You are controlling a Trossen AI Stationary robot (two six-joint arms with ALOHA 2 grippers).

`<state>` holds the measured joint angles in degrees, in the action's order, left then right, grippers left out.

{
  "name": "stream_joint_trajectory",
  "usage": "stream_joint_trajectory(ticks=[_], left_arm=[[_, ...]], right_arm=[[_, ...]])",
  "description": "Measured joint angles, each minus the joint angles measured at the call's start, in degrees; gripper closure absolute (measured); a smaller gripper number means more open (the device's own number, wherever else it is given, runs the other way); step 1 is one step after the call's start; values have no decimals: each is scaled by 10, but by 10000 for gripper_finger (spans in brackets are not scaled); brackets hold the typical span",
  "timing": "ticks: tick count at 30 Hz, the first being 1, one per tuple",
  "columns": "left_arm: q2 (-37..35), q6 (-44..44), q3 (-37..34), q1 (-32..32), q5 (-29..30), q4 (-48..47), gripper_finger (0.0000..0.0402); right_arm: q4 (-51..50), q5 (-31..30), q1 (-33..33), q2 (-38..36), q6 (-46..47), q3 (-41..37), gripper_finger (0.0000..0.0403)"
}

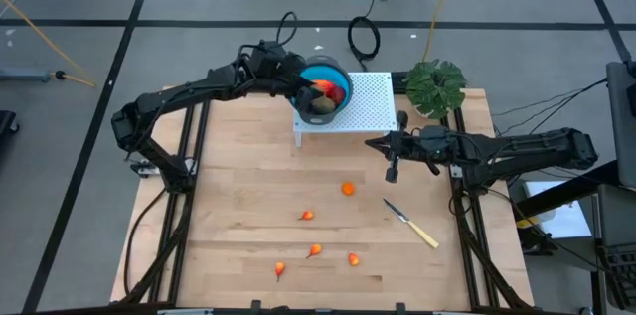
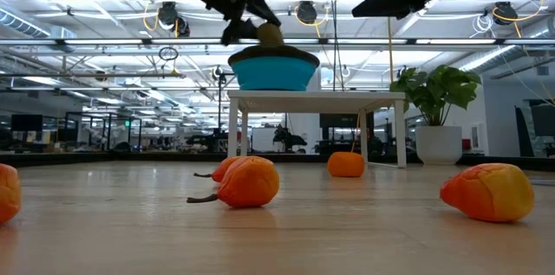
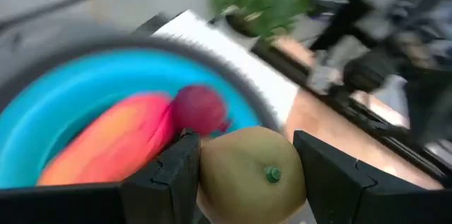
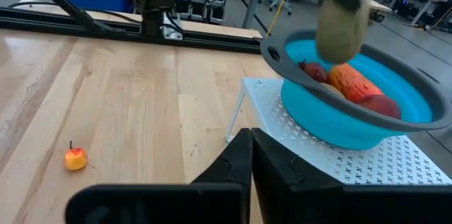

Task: Pick & Place Fruit
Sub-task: Put the kiwi into the blue strainer bowl on the shelf

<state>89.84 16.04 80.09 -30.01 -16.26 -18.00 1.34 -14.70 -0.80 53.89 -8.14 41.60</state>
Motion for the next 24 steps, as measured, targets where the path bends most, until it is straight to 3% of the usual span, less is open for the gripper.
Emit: stream_joint_trajectory(ticks=[2,5,10,14,18,24], left_arm=[[0,-50,0,-3,-72,38,199],[0,-74,0,-14,-229,103,199],[0,46,0,-35,-347,187,199],[0,73,0,-48,-469,267,199],[0,99,0,-47,-524,332,199],[0,132,0,-47,-529,378,199]], right_arm=[[-4,0,0,0,0,0,403],[-13,0,0,0,0,0,403],[-17,0,0,0,0,0,403],[-17,-1,0,0,0,0,403],[-20,-1,0,0,0,0,403],[-33,-1,0,0,0,0,403]])
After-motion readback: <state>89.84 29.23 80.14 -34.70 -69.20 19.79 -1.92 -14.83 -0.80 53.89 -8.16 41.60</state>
